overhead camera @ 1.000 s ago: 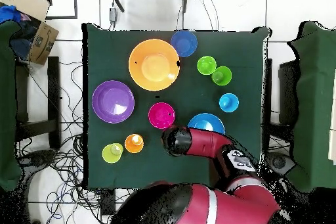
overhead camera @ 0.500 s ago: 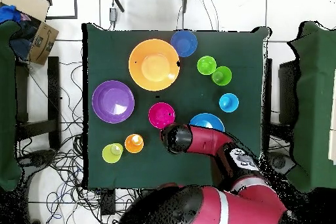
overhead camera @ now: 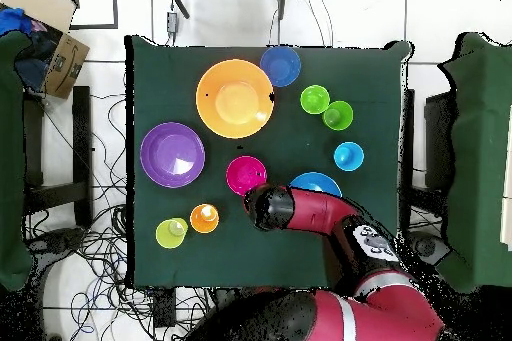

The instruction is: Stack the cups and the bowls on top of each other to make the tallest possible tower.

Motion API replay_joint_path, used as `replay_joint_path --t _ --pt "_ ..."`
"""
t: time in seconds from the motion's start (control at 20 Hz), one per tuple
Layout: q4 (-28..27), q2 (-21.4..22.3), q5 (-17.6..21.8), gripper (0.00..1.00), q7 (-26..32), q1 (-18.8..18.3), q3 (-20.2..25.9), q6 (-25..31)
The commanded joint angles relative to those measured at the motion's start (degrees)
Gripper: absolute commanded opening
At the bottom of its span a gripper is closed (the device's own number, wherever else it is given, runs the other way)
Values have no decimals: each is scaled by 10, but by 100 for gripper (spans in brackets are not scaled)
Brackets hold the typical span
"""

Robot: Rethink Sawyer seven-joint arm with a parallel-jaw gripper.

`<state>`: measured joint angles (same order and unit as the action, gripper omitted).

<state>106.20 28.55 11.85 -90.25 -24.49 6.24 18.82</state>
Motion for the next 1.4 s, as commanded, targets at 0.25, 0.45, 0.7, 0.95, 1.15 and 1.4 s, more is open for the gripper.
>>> replay_joint_path --t 0.25,0.45,0.7,0.95,1.15,1.4 --pt "54 51 14 100 -7 11 50 102" --pt "90 70 7 100 -21 12 62 100" --pt "126 105 -5 100 -43 24 65 103" --pt "157 128 -21 100 -70 44 67 89" --pt "171 147 -45 100 -95 70 65 93" --pt "180 155 -76 100 -120 106 58 82"
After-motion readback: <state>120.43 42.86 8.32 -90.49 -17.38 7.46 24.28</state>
